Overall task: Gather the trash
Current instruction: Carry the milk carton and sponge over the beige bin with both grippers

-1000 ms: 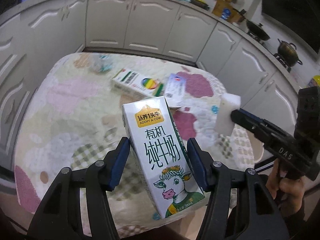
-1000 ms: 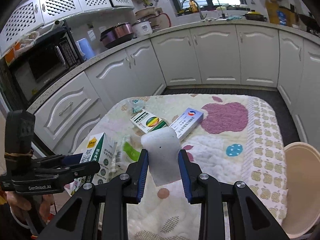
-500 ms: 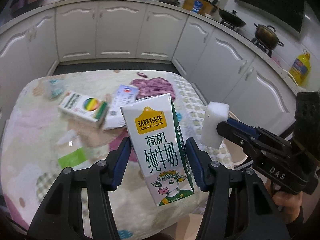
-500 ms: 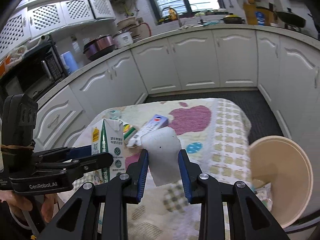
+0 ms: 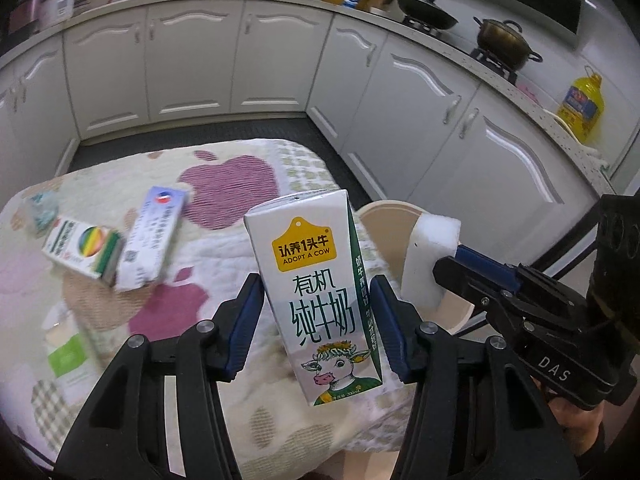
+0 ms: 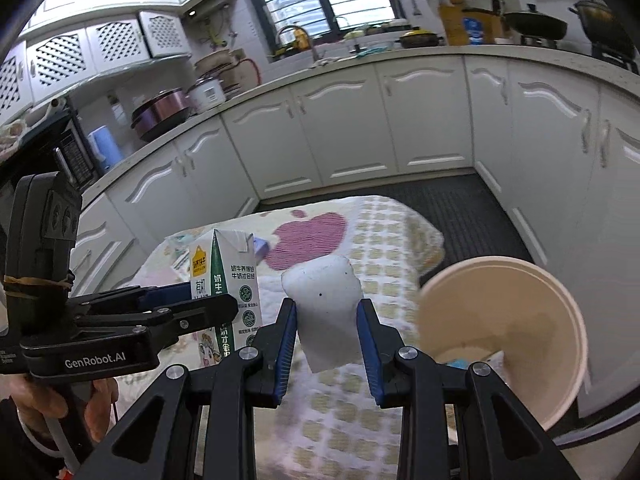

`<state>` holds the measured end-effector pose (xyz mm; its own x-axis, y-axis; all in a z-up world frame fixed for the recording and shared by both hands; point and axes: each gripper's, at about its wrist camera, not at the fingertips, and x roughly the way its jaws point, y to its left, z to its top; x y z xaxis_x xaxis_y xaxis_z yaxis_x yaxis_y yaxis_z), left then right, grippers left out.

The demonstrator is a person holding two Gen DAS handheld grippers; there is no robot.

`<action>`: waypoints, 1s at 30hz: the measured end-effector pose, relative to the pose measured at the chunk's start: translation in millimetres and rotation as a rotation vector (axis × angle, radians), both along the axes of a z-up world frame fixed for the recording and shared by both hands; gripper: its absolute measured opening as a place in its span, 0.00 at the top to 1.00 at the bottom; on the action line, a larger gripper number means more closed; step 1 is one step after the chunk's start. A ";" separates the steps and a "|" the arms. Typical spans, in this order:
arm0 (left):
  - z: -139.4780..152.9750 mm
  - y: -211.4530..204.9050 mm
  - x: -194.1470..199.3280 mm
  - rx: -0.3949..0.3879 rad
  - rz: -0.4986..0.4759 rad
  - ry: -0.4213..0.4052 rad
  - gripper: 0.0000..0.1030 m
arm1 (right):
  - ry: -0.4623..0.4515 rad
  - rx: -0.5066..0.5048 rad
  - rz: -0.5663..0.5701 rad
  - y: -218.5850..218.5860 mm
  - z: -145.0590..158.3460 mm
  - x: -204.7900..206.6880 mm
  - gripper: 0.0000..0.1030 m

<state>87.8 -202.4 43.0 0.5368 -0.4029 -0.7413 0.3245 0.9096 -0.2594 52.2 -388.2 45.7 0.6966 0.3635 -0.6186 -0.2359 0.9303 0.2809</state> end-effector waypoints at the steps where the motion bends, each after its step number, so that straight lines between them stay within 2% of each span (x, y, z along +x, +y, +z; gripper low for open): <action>1: 0.1 -6.2 1.1 -0.001 -0.008 -0.001 0.49 | -0.001 -0.003 -0.013 -5.8 0.1 -0.6 0.71; 9: -2.2 -66.1 13.1 0.004 -0.086 0.005 0.49 | 0.000 -0.028 -0.142 -64.3 -3.4 -6.1 0.71; 17: -10.3 -124.5 27.3 0.012 -0.160 0.011 0.50 | 0.047 -0.030 -0.248 -114.0 -22.8 -5.7 0.71; 24: -21.4 -161.5 43.1 0.020 -0.194 0.027 0.50 | 0.096 -0.028 -0.306 -140.5 -41.3 1.0 0.71; 30: -38.5 -175.5 55.9 0.032 -0.197 0.053 0.51 | 0.151 -0.018 -0.328 -151.7 -61.7 14.9 0.71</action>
